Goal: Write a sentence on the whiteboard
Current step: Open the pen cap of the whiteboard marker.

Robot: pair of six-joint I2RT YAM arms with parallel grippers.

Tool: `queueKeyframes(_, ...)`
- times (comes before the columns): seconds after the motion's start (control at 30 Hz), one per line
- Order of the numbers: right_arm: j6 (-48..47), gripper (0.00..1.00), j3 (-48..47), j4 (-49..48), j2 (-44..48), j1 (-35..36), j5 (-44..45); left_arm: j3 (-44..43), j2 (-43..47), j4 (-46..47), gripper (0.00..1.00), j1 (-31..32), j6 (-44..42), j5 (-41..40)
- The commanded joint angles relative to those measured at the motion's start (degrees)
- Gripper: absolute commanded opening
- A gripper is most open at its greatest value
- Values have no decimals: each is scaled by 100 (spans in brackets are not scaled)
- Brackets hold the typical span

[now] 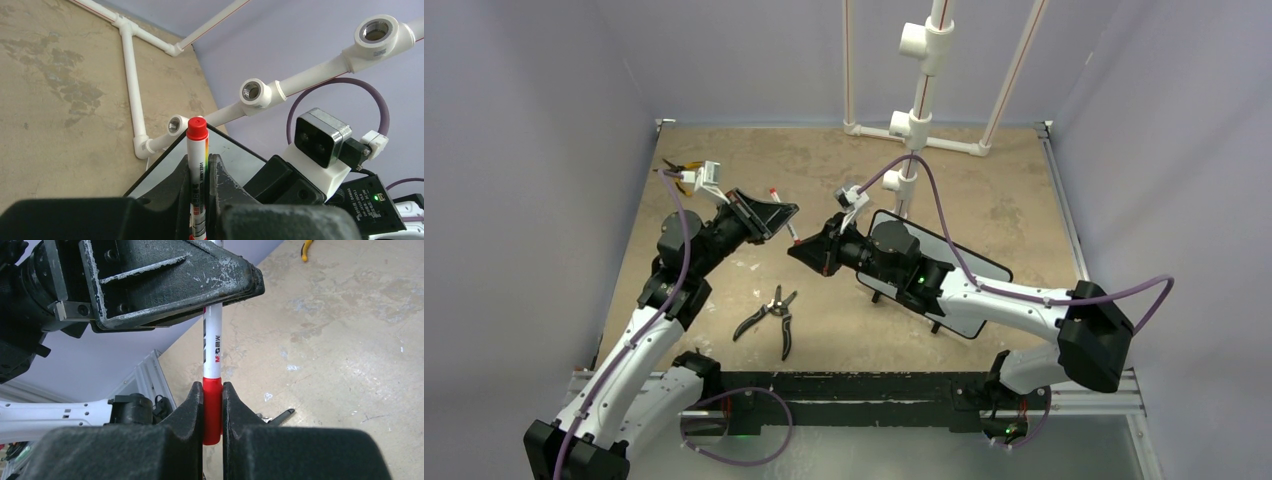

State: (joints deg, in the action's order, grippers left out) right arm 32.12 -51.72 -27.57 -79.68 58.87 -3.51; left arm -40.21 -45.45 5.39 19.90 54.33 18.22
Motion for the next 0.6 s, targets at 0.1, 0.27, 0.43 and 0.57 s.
queueKeyframes(0.1,-103,0,70,90,137,37,91,-315,39,74,0,5,-306,-234)
queueKeyframes(0.27,31,0,443,14,212,37,-21,-264,228,388,0,-4,-497,-741)
queueKeyframes(0.43,132,0,897,-133,438,62,-126,-196,309,716,0,-12,-542,-1084)
queueKeyframes(0.57,115,0,1115,-113,609,97,-70,-66,287,982,0,-30,-409,-1225)
